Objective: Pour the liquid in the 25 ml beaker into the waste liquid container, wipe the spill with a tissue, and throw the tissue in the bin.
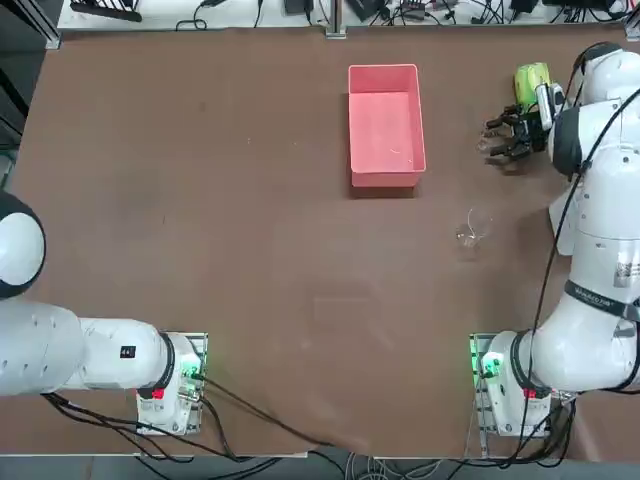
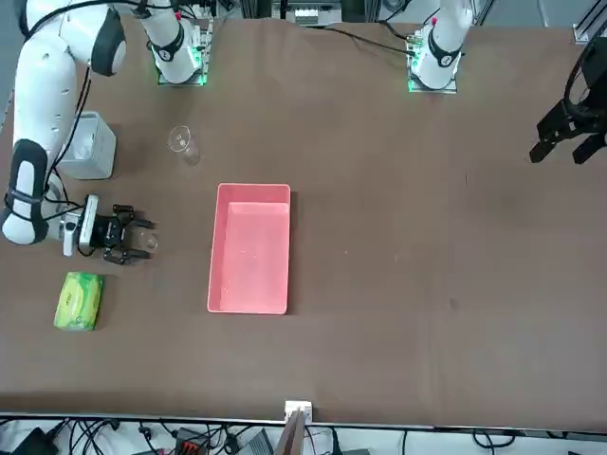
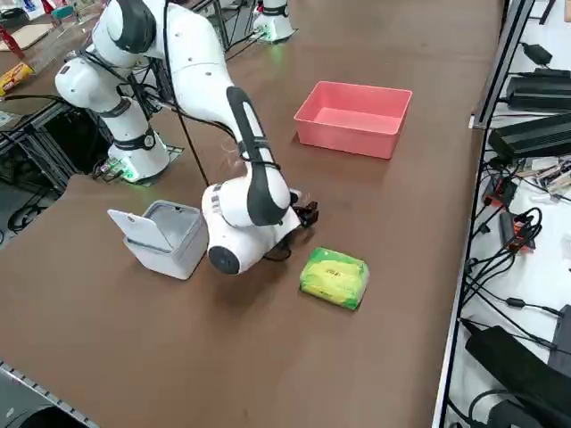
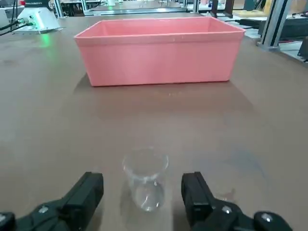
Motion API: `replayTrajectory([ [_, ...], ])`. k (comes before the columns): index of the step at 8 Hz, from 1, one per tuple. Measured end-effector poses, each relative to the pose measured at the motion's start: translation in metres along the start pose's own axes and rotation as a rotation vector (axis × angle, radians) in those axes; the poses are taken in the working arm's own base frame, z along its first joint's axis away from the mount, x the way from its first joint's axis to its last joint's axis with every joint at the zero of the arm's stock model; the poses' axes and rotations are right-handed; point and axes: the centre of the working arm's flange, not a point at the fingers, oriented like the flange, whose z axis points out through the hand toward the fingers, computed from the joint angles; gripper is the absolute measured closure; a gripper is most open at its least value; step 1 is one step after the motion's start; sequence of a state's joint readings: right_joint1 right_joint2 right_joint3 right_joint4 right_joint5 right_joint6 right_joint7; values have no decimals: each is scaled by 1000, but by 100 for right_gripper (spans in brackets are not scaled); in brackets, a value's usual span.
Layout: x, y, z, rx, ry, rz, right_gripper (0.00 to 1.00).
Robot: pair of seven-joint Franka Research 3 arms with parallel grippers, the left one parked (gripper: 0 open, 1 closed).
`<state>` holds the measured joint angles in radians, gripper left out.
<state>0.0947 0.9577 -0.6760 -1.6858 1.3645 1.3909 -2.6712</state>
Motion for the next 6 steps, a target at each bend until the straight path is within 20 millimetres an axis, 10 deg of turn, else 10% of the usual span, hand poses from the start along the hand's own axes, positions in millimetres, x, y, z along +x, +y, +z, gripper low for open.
replayTrajectory([
  [6, 27, -6, -88, -5, -40, -25, 0],
])
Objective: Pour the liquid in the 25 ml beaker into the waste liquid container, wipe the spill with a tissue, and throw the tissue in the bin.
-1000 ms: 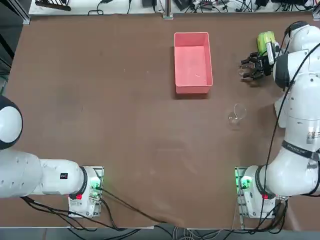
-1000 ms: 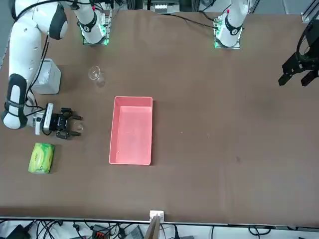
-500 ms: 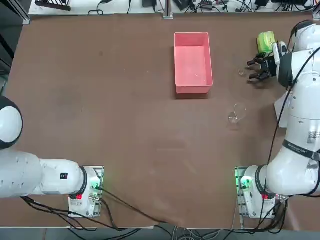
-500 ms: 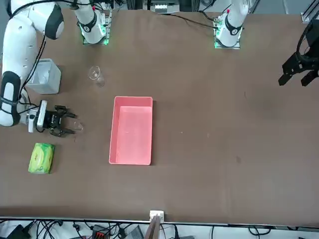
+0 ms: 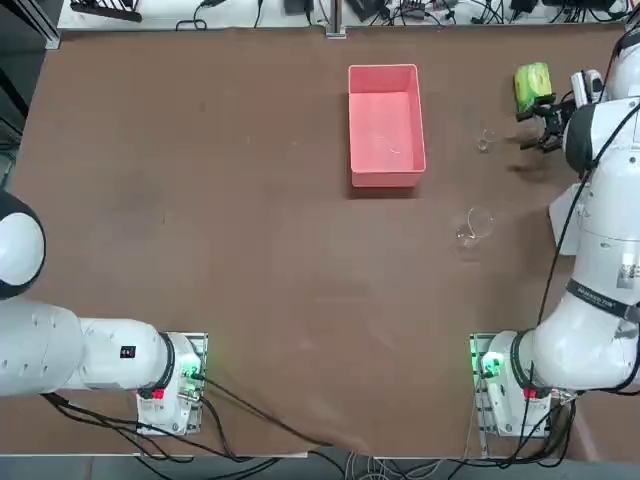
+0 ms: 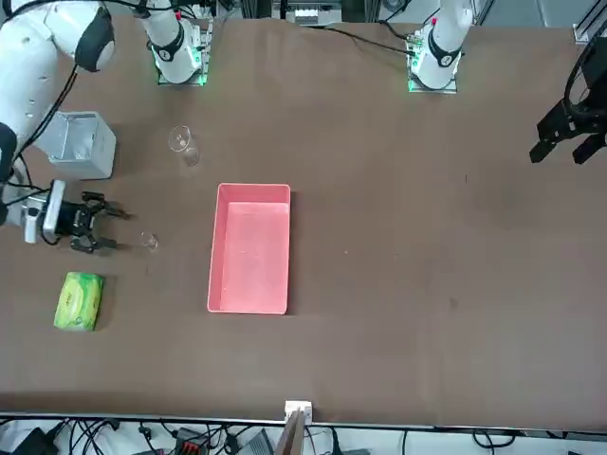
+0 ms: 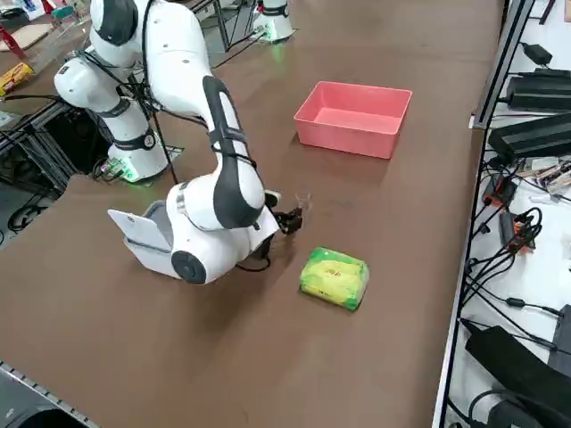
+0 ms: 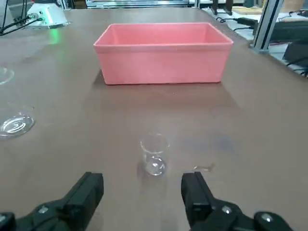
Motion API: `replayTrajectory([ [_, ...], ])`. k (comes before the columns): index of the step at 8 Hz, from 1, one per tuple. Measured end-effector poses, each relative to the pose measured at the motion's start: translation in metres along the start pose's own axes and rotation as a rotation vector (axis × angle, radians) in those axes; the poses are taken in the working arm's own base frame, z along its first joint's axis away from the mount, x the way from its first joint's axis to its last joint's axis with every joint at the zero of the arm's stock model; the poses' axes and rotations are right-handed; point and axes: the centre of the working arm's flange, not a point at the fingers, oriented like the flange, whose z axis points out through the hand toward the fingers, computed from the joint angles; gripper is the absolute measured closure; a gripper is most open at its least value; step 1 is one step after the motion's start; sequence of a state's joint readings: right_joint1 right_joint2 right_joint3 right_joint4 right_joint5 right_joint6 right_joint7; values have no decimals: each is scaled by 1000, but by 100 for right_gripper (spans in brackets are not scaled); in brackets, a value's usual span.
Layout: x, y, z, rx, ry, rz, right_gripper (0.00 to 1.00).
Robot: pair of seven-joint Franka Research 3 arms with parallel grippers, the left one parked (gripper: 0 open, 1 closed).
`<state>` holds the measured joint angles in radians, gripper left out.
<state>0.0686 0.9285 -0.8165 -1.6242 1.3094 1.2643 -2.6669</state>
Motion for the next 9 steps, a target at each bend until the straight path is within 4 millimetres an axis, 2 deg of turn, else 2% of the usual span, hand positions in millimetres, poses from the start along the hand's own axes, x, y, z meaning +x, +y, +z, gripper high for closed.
replayTrajectory([
  [3, 17, 2, -33, -2, -18, 46, 0],
  [6, 35, 7, -74, -40, -90, 211, 0],
  [8, 45, 23, -83, -81, -151, 365, 0],
  [9, 50, 33, -82, -110, -190, 447, 0],
])
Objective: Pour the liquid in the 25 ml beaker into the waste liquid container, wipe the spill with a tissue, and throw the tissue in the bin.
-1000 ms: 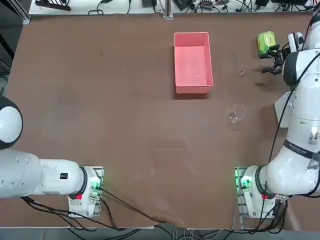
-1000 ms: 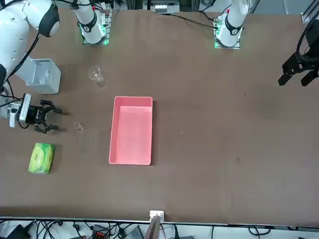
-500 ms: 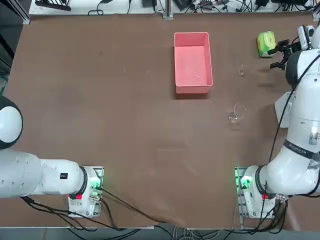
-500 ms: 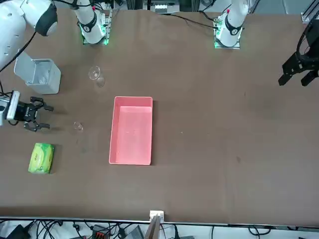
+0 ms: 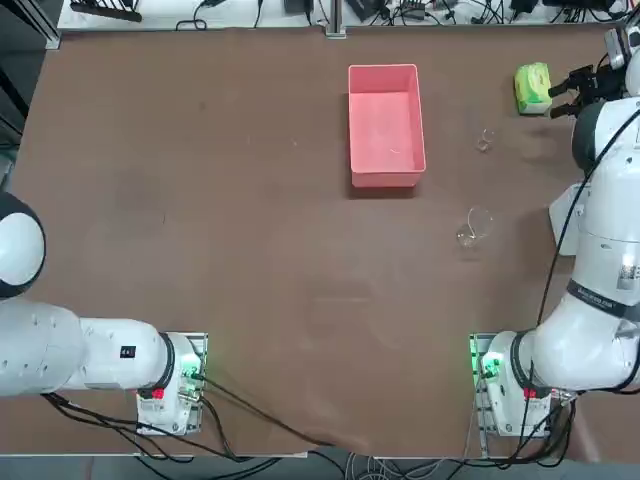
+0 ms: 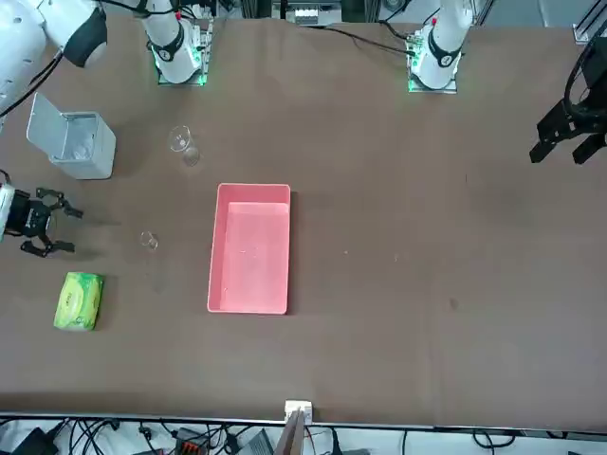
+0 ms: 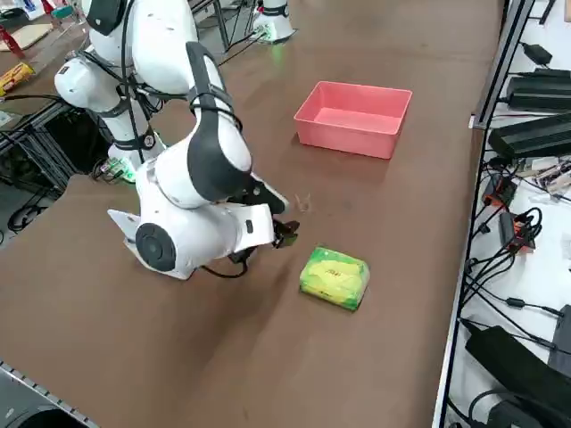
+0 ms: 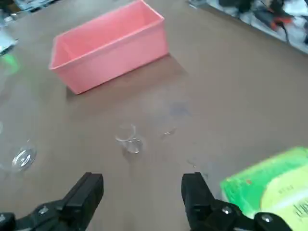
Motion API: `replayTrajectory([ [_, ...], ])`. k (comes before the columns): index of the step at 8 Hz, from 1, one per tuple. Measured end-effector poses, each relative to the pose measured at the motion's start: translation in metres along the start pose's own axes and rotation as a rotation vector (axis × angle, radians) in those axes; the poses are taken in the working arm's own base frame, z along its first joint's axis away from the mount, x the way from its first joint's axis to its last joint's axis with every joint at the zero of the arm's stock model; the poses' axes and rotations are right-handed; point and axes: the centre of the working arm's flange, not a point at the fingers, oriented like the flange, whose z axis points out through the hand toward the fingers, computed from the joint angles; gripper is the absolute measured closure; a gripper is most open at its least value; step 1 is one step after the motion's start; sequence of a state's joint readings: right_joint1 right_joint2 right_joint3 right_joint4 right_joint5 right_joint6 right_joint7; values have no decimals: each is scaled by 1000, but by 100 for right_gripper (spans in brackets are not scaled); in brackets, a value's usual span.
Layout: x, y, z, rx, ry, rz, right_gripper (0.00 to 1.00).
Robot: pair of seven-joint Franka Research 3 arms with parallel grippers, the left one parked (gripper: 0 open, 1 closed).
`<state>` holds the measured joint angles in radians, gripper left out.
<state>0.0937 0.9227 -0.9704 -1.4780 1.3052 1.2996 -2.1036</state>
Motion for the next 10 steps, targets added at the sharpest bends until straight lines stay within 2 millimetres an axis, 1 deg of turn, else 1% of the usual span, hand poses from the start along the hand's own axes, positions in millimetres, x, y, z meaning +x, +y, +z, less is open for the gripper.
replayTrajectory([
  [1, 13, 4, 3, -26, -45, 84, 0],
  [2, 31, 3, 4, -47, -108, 186, 0],
  [3, 53, 1, 3, -79, -188, 298, 0],
  [5, 99, 6, 4, -202, -327, 456, 0],
  [7, 121, 14, 4, -337, -394, 625, 0],
  [8, 129, 17, 2, -398, -406, 744, 0],
  [10, 142, 22, 6, -516, -409, 996, 0],
])
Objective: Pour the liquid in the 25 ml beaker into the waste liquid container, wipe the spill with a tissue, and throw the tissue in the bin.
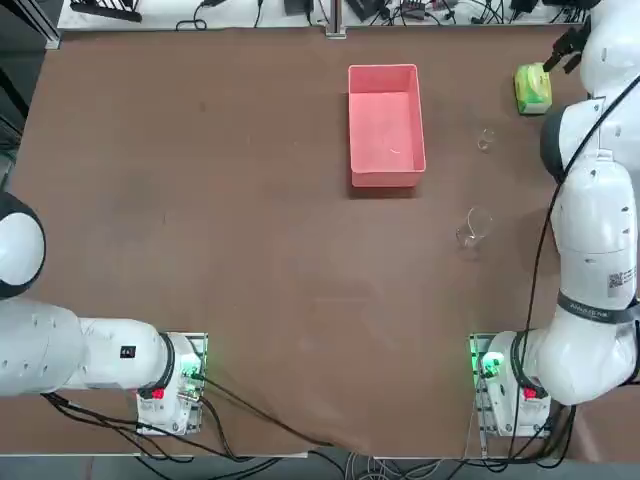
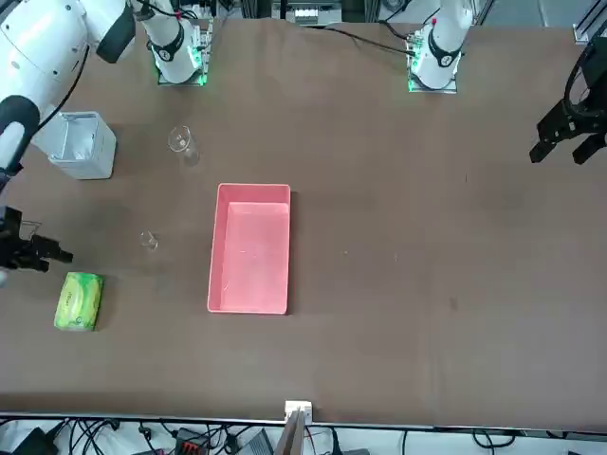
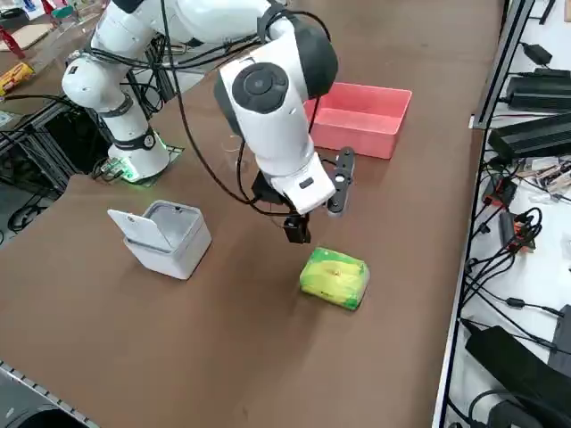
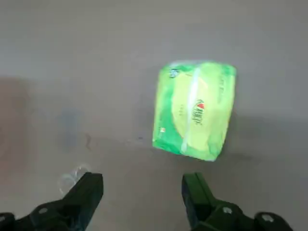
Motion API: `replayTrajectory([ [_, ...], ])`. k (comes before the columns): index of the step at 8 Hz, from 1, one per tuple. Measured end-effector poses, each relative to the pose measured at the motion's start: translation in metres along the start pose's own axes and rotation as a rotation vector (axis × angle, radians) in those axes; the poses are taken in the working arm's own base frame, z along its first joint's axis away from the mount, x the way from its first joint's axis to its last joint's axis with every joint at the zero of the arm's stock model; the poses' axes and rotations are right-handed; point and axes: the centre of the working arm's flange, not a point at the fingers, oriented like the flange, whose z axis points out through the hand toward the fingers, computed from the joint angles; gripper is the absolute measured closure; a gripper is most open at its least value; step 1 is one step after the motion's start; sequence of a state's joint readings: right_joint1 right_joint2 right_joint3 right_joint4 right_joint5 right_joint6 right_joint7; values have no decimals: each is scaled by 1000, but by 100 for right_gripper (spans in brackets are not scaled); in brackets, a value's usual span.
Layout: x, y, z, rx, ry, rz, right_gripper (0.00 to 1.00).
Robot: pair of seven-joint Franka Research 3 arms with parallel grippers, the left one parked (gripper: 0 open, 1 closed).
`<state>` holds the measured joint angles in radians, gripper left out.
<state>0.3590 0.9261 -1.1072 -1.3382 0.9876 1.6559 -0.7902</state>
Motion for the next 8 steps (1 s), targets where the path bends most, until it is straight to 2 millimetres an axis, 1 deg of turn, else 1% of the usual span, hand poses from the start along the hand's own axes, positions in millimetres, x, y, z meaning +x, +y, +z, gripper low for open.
replayTrajectory([
  [1, 8, -4, 0, -48, 5, 89, 0],
  [2, 17, -6, 0, -101, 29, 129, 0],
  [3, 26, -6, 7, -136, 42, 132, 0],
  [5, 45, -7, 33, -163, 49, 107, 0],
  [7, 57, -11, 66, -143, 57, 144, 1],
  [8, 62, -15, 74, -130, 60, 152, 2],
])
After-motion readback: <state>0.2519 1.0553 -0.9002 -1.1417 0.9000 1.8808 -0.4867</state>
